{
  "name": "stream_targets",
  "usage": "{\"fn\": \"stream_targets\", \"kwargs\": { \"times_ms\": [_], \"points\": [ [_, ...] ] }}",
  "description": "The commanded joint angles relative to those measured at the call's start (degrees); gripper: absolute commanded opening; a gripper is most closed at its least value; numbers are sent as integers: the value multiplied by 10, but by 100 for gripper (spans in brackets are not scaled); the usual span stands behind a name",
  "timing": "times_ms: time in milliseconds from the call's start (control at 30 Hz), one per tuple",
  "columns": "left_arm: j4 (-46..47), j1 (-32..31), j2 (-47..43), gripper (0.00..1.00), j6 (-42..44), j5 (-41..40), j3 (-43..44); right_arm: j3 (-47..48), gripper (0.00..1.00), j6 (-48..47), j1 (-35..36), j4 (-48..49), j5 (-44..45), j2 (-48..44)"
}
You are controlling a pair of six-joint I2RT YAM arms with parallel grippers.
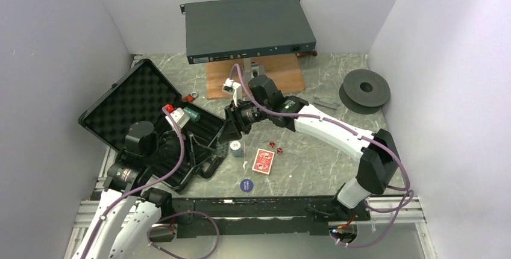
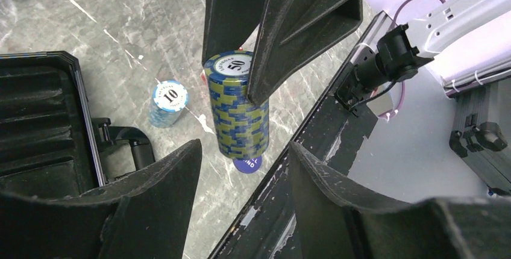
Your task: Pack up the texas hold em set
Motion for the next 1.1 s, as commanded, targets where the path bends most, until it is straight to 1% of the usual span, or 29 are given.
{"fn": "stream_targets", "kwargs": {
  "times_ms": [0, 100, 333, 500, 700, 767, 900, 1067],
  "points": [
    [19, -9, 0, 62, 11, 6, -3, 41, 0, 48, 7, 70, -20, -5],
    [19, -12, 3, 67, 11, 6, -3, 43, 0, 63, 12, 82, -17, -2],
    [18, -24, 6, 70, 10, -3, -3, 59, 0, 73, 22, 78, -18, 12],
    [19, -28, 11, 78, 9, -6, -4, 69, 0, 81, 27, 83, -20, 17],
    [14, -31, 13, 85, 8, -28, -3, 76, 0, 83, 35, 80, -23, 22],
    [14, -31, 13, 84, 7, -30, -3, 76, 0, 86, 37, 82, -25, 23],
    [14, -32, 17, 78, 8, -29, -3, 79, 0, 89, 41, 82, -29, 26],
    [12, -32, 21, 72, 9, -28, -2, 99, 0, 80, 43, 63, -28, 33]
  ]
}}
